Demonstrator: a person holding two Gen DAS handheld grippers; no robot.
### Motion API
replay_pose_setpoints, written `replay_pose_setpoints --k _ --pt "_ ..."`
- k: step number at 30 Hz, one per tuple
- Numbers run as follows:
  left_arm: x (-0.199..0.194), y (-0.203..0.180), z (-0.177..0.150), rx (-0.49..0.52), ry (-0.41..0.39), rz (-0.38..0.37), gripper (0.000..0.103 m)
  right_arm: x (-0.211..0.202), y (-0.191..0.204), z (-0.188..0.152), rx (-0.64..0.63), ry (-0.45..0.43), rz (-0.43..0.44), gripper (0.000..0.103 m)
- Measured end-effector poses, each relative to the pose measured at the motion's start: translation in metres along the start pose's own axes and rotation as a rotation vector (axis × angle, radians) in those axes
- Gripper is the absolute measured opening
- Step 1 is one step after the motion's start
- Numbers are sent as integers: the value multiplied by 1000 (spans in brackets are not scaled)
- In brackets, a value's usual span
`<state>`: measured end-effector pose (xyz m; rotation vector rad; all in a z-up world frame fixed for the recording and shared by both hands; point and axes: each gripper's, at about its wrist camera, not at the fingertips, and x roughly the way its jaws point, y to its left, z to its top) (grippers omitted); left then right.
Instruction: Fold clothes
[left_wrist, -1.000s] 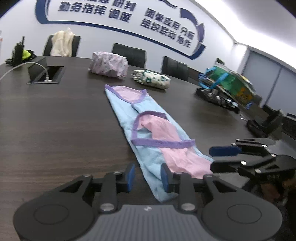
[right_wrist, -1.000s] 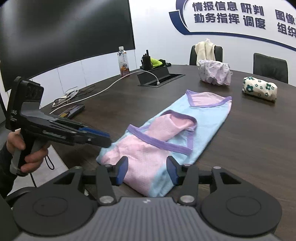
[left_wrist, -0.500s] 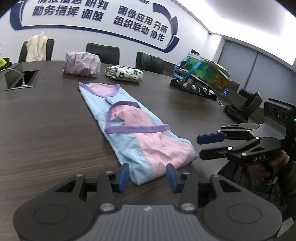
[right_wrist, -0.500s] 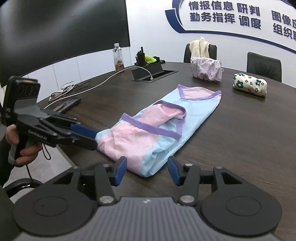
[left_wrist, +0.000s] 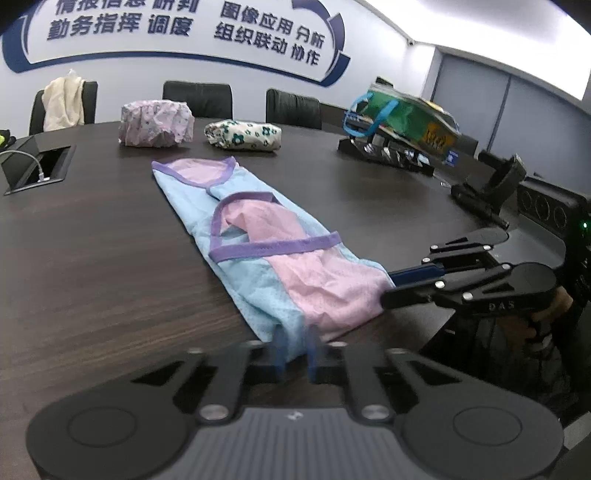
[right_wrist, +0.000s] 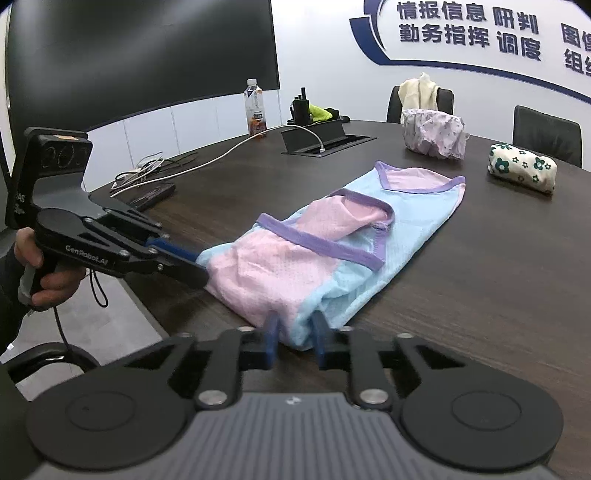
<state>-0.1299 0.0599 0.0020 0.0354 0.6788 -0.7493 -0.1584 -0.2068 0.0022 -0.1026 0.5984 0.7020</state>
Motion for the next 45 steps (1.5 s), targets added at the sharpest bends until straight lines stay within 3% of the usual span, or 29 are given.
replay_pose_setpoints --k 3,6,11,15,19,25,30,33,35,38,41,43,45 --pt "0 0 0 -4 11 -7 3 1 1 -2 -8 -7 3 5" --pt "-4 1 -1 -28 19 -32 1 -13 7 -4 -30 -50 33 3" --pt "-25 11 -2 -152 -8 -176 1 -44 12 -3 -11 -125 114 3" --pt "-25 28 28 -204 -64 -196 0 -49 -9 12 82 -207 87 3" --pt "-2 49 83 -241 -89 -126 0 -18 -48 42 193 -200 -7 3" --pt "64 80 136 -329 -7 27 0 42 -90 83 272 -64 -146 3" --pt "94 91 139 -410 0 32 0 60 -101 86 300 -62 -182 3" --pt "99 90 142 -411 -18 87 1 66 -107 89 304 -69 -199 3" --pt "98 91 138 -421 -12 149 10 76 -111 90 304 -41 -230 6" --pt "75 85 123 -433 -52 155 11 71 -113 87 302 -40 -263 14" --pt "47 63 111 -386 -125 97 17 42 -106 84 279 -131 -278 25" --pt "37 43 110 -326 -169 60 18 23 -97 83 248 -183 -236 25" --pt "48 25 114 -259 -153 75 18 21 -86 83 223 -159 -163 19"
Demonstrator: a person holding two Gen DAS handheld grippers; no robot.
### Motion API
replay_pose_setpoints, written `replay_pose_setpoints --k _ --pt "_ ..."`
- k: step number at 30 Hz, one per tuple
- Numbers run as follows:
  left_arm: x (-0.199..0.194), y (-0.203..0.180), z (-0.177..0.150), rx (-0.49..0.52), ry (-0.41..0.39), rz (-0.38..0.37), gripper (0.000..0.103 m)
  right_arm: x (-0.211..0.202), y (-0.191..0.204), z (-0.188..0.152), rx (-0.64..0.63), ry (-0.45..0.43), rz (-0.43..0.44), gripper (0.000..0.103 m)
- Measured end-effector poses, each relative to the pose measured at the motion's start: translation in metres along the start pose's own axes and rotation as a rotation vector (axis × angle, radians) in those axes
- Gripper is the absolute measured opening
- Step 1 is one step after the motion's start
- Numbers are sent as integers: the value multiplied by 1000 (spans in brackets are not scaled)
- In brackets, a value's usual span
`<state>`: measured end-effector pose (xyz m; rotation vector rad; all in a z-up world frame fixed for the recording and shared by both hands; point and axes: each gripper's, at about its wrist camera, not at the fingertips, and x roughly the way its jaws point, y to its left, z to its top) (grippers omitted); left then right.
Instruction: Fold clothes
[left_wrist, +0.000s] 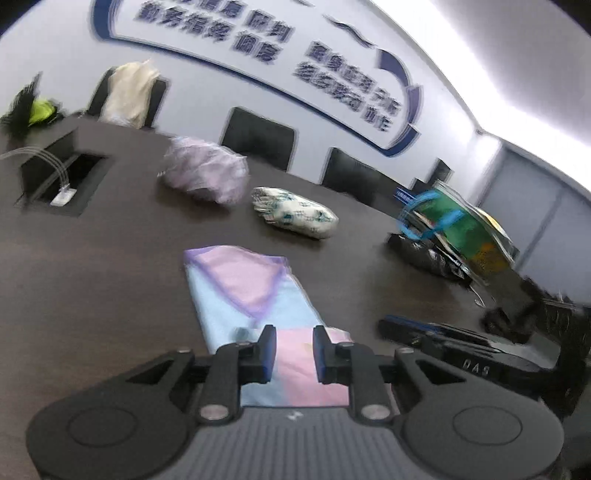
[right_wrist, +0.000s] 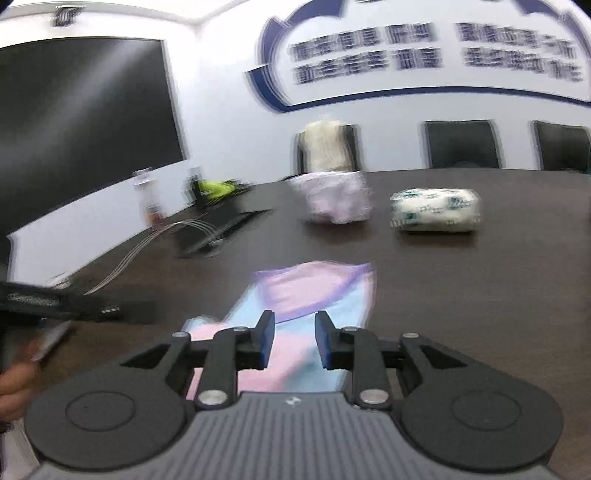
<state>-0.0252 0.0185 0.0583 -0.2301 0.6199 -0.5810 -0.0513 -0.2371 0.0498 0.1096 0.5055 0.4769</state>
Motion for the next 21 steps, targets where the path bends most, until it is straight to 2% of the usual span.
replay_pose_setpoints --k 2,4,6,14,21 --pt "20 -14 -4 58 31 68 17 15 12 -6 -36 79 10 16" --pt "37 -19 -12 99 61 140 14 33 19 -12 -74 136 -21 16" --pt "49 -19 -18 119 99 176 14 45 20 -17 -73 158 -37 16" --pt "45 -4 -29 58 167 136 15 52 20 -25 -51 213 -38 16" --pt "3 -7 -60 50 188 100 15 14 43 -46 -23 257 28 17"
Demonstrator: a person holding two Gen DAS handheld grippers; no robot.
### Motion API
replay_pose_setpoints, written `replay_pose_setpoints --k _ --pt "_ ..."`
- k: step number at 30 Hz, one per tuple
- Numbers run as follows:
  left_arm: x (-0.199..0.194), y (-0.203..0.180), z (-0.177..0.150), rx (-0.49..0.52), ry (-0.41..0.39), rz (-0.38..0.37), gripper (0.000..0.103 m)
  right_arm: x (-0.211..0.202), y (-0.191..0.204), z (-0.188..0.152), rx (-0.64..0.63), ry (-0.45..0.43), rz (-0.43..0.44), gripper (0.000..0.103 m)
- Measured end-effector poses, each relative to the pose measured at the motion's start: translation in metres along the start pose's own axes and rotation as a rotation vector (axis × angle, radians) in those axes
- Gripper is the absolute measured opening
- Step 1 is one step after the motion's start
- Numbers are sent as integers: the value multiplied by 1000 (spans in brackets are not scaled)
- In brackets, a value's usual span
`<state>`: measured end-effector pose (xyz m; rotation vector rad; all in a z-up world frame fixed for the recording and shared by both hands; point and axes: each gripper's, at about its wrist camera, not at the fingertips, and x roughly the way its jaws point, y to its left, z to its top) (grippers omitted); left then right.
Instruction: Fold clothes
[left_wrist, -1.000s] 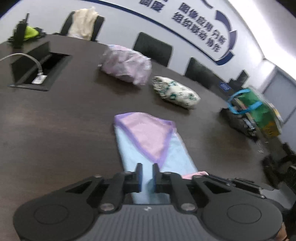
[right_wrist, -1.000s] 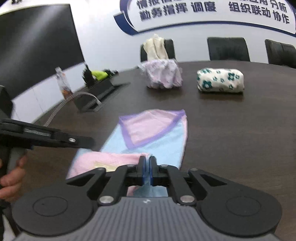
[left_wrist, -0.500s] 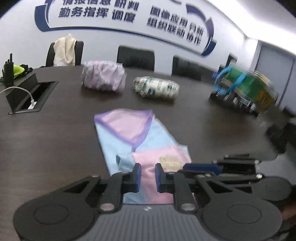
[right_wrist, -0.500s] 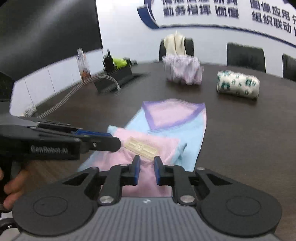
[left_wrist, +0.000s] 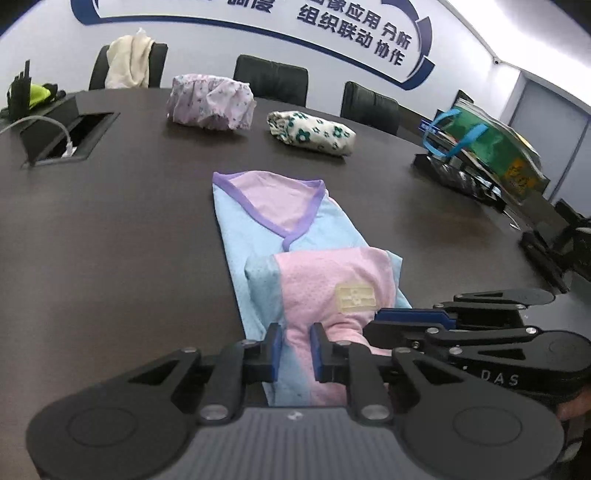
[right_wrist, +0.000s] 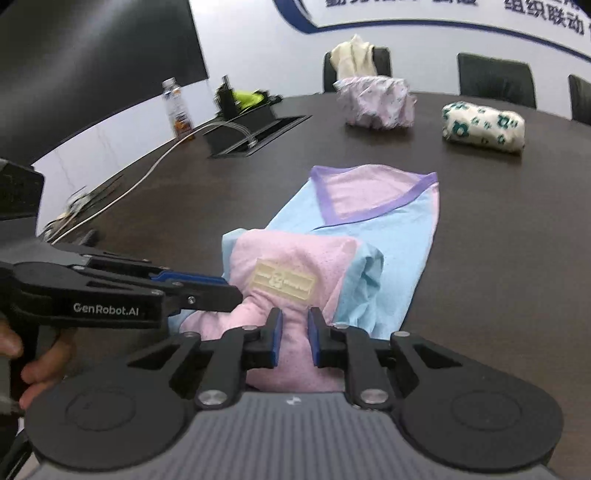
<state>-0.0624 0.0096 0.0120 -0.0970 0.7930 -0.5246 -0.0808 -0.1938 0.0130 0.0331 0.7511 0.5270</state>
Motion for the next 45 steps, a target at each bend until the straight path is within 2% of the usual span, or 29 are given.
replay_pose_setpoints --k 4,6,8,10,12,15,16,17,18,19,22,23,25,26,30,31,32,35,37,39,40,42,43,45 --pt "-26 2 -16 -14 10 -23 16 -24 14 -9 -28 14 50 19" --pt "-36 10 -14 -38 -28 -32 22 -39 11 -6 -11 -16 65 26" --pt "-41 24 -7 -85 -65 -53 34 -47 1 -1 22 -53 50 36" --pt "-37 35 1 -147 -61 -73 35 -50 -9 3 52 -71 28 38" --pt "-30 39 8 -164 -53 -78 35 -45 -17 5 65 -74 -1 38" --pt "-16 41 20 -188 -33 -75 31 -35 -31 10 129 -88 26 37" --pt "-12 42 23 -196 -22 -79 26 -27 -36 12 151 -80 41 37" --pt "-8 43 25 -201 -13 -91 8 -19 -40 12 169 -63 57 29" --pt "-4 44 27 -207 -3 -103 0 -11 -44 13 186 -46 73 9" --pt "-3 44 28 -214 -7 -112 0 -6 -46 13 198 -36 84 3" --pt "-13 46 32 -237 -65 -122 0 -11 -40 14 190 -66 82 2" --pt "-16 47 33 -244 -85 -125 0 -18 -39 16 193 -101 82 2" --pt "-13 51 38 -253 -110 -101 0 -23 -39 20 200 -149 60 2" --pt "-8 53 40 -259 -113 -88 0 -17 -42 21 204 -144 33 2" --pt "19 47 40 -219 -61 -22 0 15 -41 17 162 -93 -81 5" --pt "21 44 38 -203 -62 3 3 20 -38 15 141 -86 -100 7" --pt "21 42 37 -188 -62 26 10 19 -35 14 126 -97 -112 11" --pt "6 44 34 -185 -111 46 18 3 -33 16 110 -150 -163 32" --pt "-12 44 32 -171 -169 62 19 -16 -28 18 77 -227 -192 32" --pt "-29 39 28 -142 -223 53 19 -32 -20 18 35 -272 -150 21" --pt "-36 34 27 -123 -241 32 19 -37 -15 18 15 -283 -126 20" --pt "-38 22 22 -79 -241 -32 19 -34 -2 15 -21 -250 -74 20" --pt "-33 15 20 -44 -223 -62 19 -25 2 13 -35 -223 -79 20" --pt "-17 2 16 18 -170 -51 19 -9 9 7 -64 -170 -88 20"
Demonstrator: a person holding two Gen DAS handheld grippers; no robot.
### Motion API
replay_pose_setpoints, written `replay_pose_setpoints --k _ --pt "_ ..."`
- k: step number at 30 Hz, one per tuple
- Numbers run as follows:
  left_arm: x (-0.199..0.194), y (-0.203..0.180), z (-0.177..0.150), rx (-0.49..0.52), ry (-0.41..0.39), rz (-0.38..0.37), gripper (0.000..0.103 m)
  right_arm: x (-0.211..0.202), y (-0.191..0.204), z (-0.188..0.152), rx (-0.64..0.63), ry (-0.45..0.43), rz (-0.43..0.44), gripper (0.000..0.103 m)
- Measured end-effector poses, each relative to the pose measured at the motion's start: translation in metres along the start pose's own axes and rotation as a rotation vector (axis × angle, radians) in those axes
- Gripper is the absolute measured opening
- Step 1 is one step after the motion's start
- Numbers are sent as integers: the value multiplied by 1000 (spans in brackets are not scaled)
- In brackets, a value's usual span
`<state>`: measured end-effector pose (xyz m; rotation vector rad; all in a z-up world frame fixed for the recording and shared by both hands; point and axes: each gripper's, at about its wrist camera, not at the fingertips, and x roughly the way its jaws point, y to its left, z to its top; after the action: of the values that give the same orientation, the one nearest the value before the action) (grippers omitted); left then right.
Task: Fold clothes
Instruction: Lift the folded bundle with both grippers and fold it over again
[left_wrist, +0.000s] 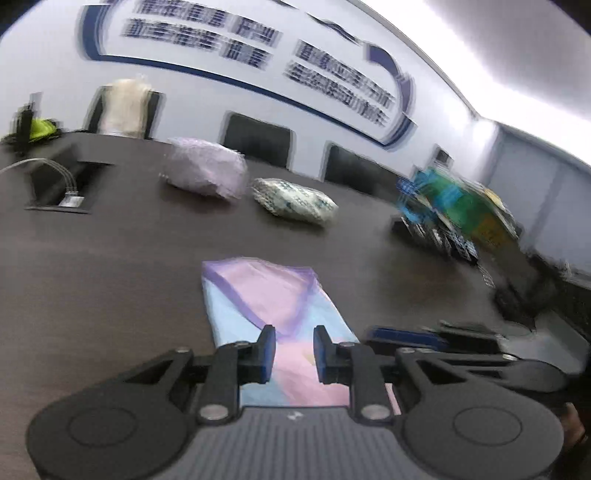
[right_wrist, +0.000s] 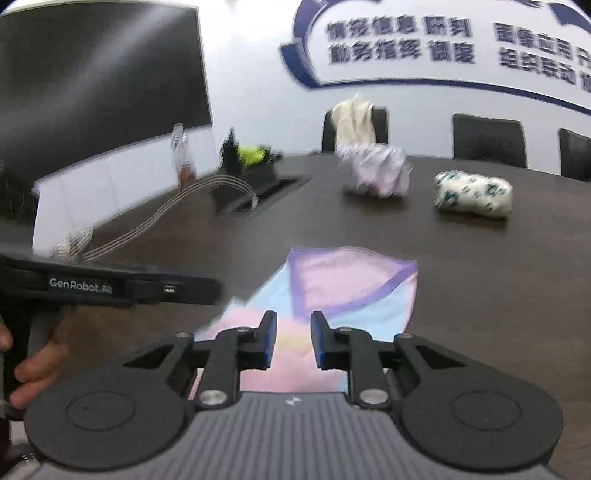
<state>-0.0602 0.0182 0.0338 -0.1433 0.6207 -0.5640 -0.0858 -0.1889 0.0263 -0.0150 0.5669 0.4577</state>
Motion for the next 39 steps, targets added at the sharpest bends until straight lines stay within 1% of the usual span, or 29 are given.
replay_pose_setpoints --k 2,3,5,8,11,13,14,16,17,19,21,23,24,25,27,28,30,31,32,33,34,36,37,38,39 --pt "14 -3 -6 28 54 42 18 15 3 -8 -8 51 -26 20" --pt "19 -2 -9 30 74 52 18 18 2 -12 -8 48 -30 20" --pt "24 2 -13 5 96 48 21 19 1 -14 -11 46 -33 20" --pt "21 8 -16 -31 103 28 22 15 3 -13 -11 49 -37 20" --pt "13 12 -13 -28 69 53 21 6 3 -11 -11 15 -22 20" --pt "11 13 -11 14 22 93 21 12 1 -15 -17 43 -19 21" --pt "11 13 -10 23 12 113 21 14 0 -18 -17 49 -18 23" --pt "11 12 -7 23 15 152 19 14 1 -18 -12 36 -23 24" --pt "10 10 -5 26 4 151 19 11 2 -15 -14 27 -30 24" --pt "8 4 -1 42 -26 125 19 1 4 -10 -20 -32 -47 24" --pt "12 -4 1 69 -25 121 19 -3 1 -4 -6 -30 -32 19" --pt "24 -9 0 94 16 131 19 4 -1 -4 -5 26 -13 18" --pt "32 -9 -2 91 56 142 18 7 -1 -7 -9 46 -15 18" --pt "37 -7 -4 79 78 145 17 11 -1 -9 -12 66 -16 18" --pt "41 -3 -4 56 87 136 18 13 -2 -7 -11 84 -15 18" --pt "40 -1 -1 49 93 129 18 12 -4 -4 -6 82 -10 18" --pt "36 5 11 40 77 120 18 6 -13 9 21 41 2 20" --pt "34 9 22 33 71 133 21 7 -20 18 34 32 -19 21" --pt "35 14 35 19 75 148 28 8 -27 27 41 23 -42 23" --pt "40 22 49 2 93 149 34 15 -38 37 41 23 -70 24" --pt "49 31 62 -22 127 135 42 26 -52 46 54 42 -90 24" --pt "74 52 85 -88 206 106 42 52 -80 60 109 105 -114 24" --pt "88 61 93 -122 243 108 38 64 -92 66 136 137 -123 24" --pt "99 66 99 -140 266 123 36 72 -99 70 143 149 -135 24" --pt "107 69 104 -143 267 137 36 79 -105 73 150 161 -143 25"
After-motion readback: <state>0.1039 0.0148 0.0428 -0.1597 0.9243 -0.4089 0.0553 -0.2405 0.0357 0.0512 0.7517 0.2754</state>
